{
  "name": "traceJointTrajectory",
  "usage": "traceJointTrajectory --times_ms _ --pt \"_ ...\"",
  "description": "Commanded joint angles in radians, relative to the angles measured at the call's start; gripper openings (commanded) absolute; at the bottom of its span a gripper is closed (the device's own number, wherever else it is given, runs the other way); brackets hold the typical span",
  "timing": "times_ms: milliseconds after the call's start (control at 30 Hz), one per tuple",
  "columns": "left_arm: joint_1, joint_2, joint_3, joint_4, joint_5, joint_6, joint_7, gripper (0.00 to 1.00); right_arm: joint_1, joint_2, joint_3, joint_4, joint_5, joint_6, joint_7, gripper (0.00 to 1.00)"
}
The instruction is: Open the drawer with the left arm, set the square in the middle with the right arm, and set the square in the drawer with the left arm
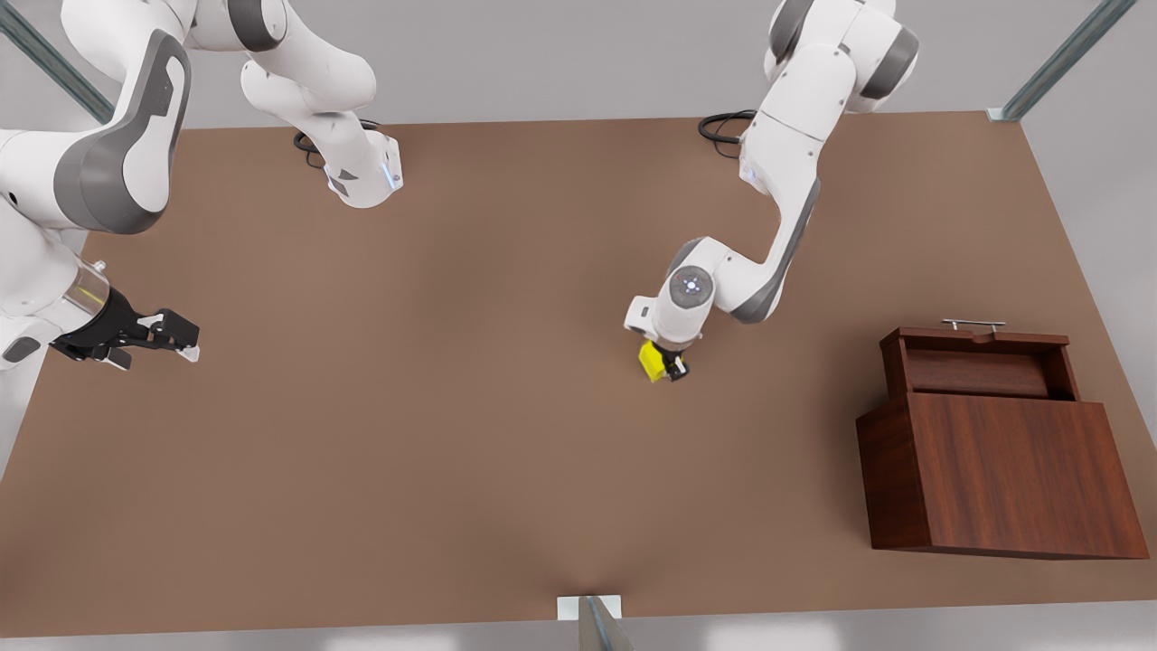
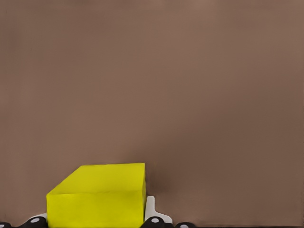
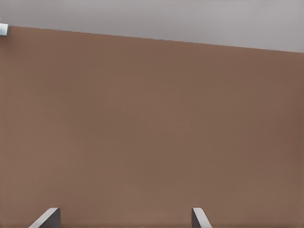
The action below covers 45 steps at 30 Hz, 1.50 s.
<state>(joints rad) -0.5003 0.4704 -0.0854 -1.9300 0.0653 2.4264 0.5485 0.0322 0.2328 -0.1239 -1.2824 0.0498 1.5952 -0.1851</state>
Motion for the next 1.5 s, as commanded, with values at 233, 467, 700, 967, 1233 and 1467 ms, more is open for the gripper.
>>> traceJointTrajectory --times_ms 233,467,700,967,1233,1467 --pt "0.005 -0.292 0.144 -0.006 -0.009 -0.432 0.252 0.74 0.000 -0.001 0.000 0.000 -0.001 0.006 0.001 1.00" --pt "0.002 -0.340 0.398 -0.006 -0.009 -0.477 0.633 0.75 0.000 -0.001 0.000 -0.002 -0.001 0.006 0.001 1.00" --pt "0.003 -0.332 0.576 -0.006 -0.009 -0.461 0.889 0.75 0.000 -0.001 0.000 -0.002 -0.001 0.006 0.001 1.00" --pt "0.017 -0.289 0.681 0.003 -0.019 -0.382 1.062 0.75 0.008 0.000 0.000 -0.003 -0.002 0.012 -0.001 1.00" --pt "0.049 -0.245 0.756 0.005 -0.027 -0.297 1.197 0.76 0.008 -0.003 0.000 -0.005 -0.002 0.009 -0.001 1.00" --pt "0.094 -0.168 0.757 0.043 -0.105 -0.237 1.315 0.79 0.009 -0.004 0.004 -0.003 -0.011 0.008 0.003 1.00"
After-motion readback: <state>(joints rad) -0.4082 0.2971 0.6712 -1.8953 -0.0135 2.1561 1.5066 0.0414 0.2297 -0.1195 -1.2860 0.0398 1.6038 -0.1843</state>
